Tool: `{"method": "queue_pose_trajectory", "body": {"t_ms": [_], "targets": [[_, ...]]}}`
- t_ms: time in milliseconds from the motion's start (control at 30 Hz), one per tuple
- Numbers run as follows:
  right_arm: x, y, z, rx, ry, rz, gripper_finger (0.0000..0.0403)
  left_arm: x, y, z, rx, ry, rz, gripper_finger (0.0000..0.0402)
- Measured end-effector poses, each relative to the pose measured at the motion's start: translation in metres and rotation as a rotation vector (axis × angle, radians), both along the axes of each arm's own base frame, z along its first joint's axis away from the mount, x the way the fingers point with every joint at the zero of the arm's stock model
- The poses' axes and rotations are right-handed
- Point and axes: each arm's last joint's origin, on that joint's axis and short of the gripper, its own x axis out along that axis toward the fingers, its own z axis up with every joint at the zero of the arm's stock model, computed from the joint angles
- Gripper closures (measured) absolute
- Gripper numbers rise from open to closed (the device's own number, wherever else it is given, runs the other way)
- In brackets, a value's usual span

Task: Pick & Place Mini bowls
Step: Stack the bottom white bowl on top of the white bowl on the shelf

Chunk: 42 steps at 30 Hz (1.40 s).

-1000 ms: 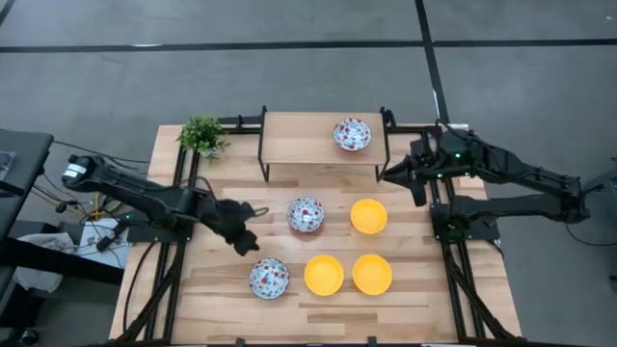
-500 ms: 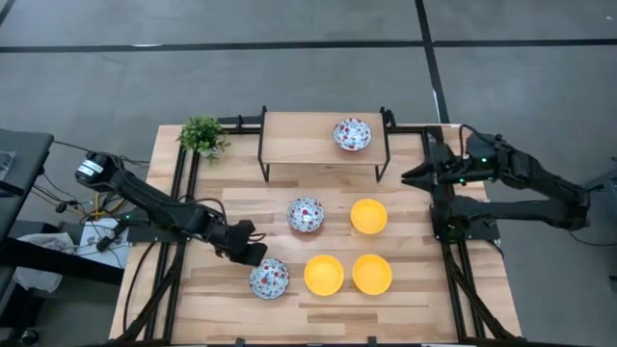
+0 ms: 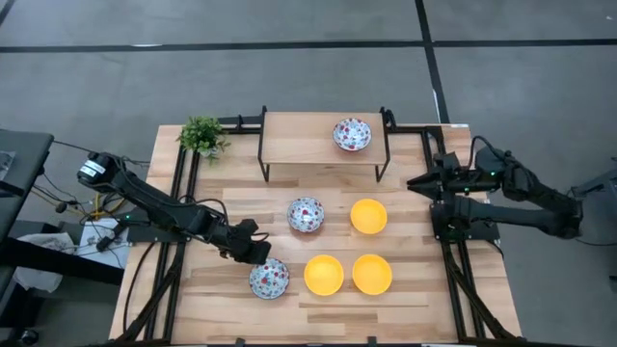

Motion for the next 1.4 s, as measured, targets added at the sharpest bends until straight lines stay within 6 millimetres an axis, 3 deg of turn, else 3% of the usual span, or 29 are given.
{"method": "queue_pose_trajectory", "body": {"t_ms": [200,700,1000,1133,1400], "targets": [[0.001,0.000,-0.010,0.017,-0.019,0.010,0.0339,-0.001,0.001,-0.001,0.004,0.014,0.003,0.0341],[0.001,0.000,-0.010,0.017,-0.022,0.011,0.0339,-0.003,0.002,-0.002,0.048,0.022,-0.022,0.0341],[0.001,0.000,-0.010,0.017,-0.021,0.011,0.0339,-0.001,0.002,0.001,-0.019,0.036,0.051,0.0341],[0.001,0.000,-0.010,0.019,-0.016,0.011,0.0339,0.006,-0.005,0.019,-0.027,-0.020,0.090,0.0341],[0.001,0.000,-0.010,0.018,-0.015,0.011,0.0339,0.023,-0.017,0.077,0.031,-0.054,0.144,0.0341]]}}
